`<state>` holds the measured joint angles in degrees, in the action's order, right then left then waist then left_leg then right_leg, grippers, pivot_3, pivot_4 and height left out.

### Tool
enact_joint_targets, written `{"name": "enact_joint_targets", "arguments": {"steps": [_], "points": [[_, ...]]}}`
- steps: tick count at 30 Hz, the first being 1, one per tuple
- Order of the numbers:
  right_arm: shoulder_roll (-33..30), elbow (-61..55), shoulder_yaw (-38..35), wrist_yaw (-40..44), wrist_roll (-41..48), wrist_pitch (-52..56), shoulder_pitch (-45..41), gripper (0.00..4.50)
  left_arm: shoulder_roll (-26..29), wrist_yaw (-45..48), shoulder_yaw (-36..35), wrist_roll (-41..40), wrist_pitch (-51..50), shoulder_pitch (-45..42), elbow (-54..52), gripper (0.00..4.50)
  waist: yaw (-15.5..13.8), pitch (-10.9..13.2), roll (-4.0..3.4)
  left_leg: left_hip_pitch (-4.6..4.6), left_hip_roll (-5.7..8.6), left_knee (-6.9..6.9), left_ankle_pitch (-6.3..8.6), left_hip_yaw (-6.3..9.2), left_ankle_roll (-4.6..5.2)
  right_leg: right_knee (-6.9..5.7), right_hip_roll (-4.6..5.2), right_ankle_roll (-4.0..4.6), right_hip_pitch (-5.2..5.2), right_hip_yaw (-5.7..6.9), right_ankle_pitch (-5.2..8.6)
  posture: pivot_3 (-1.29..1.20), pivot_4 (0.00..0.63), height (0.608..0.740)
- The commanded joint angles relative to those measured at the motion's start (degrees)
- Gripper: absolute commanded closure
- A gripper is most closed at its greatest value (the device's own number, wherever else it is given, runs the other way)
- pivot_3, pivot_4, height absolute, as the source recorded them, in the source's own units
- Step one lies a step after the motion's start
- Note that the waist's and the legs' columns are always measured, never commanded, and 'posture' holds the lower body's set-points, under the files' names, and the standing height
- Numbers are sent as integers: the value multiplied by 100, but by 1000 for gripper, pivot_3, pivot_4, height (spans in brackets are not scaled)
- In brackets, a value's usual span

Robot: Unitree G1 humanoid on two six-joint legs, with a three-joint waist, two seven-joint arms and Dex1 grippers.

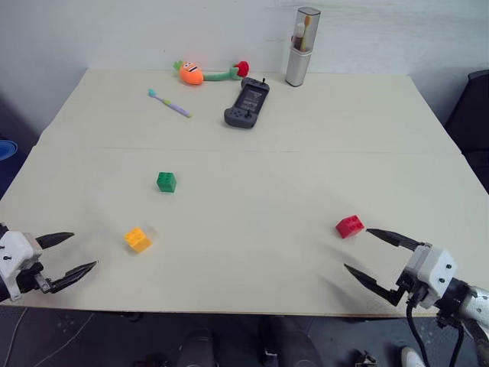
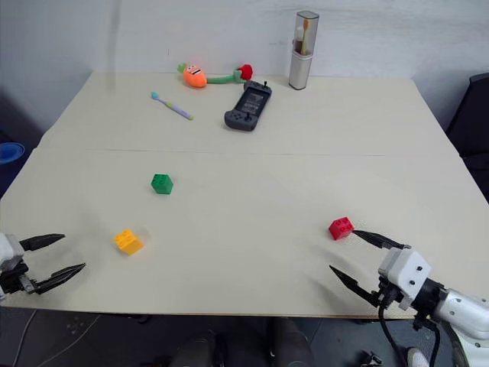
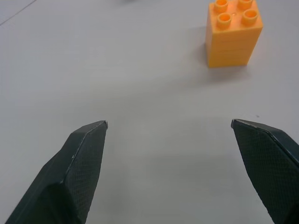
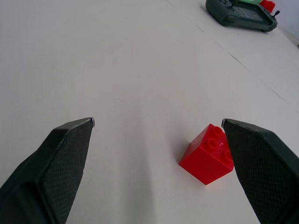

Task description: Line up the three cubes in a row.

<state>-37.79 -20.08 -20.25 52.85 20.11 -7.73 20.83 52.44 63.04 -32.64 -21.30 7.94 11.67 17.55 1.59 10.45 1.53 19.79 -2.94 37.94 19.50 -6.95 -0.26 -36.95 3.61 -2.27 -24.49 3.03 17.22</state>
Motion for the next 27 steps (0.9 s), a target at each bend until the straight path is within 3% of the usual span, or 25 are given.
{"name": "enact_joint_targets", "arguments": {"steps": [1, 5, 11, 15, 20, 27], "points": [[52, -18, 23, -101, -40, -176, -112, 0, 58, -5, -29, -42, 65, -204, 100, 31, 0, 0, 0, 0, 0, 0, 0, 0, 0, 0, 0, 0, 0, 0, 0, 0, 150, 740], [102, -69, -22, -201, -13, -182, -105, 0, 135, 217, 71, -450, -605, -493, -295, 31, -1, -1, 1, -1, 1, 0, 0, -1, 0, -2, 1, 0, 1, 0, 0, 0, 150, 740], [460, -640, -877, -842, 410, 300, 690, 0, 161, 545, 771, -1370, -2207, -954, -2115, 31, -83, -1, 1, 3, 3, 1, -16, 1, -29, 0, 2, 0, 2, -2, 0, 0, 150, 740], [890, -932, -1222, -972, 382, 263, 1585, 0, -337, 310, 1343, -1470, -2325, -1050, -3084, 31, -81, -4, -9, -5, 3, -1, -16, -3, -34, -2, 0, 0, 8, -8, 0, 0, 150, 740], [1402, -1226, -1032, -1360, 325, 444, 2111, 0, -730, 225, 1892, -1284, -2233, -1039, -3682, 31, 24, -5, -9, -20, -3, -13, -16, -8, -32, -11, -14, 3, 11, -17, 2, 0, 150, 740], [870, -1743, -242, -2461, 457, 2657, 435, 0, -760, 231, 2240, -1208, -2272, -1235, -3678, 31, 80, -4, -10, -57, 0, -25, -18, -12, -29, -14, -15, 10, 31, -27, 6, 0, 150, 740]]}}
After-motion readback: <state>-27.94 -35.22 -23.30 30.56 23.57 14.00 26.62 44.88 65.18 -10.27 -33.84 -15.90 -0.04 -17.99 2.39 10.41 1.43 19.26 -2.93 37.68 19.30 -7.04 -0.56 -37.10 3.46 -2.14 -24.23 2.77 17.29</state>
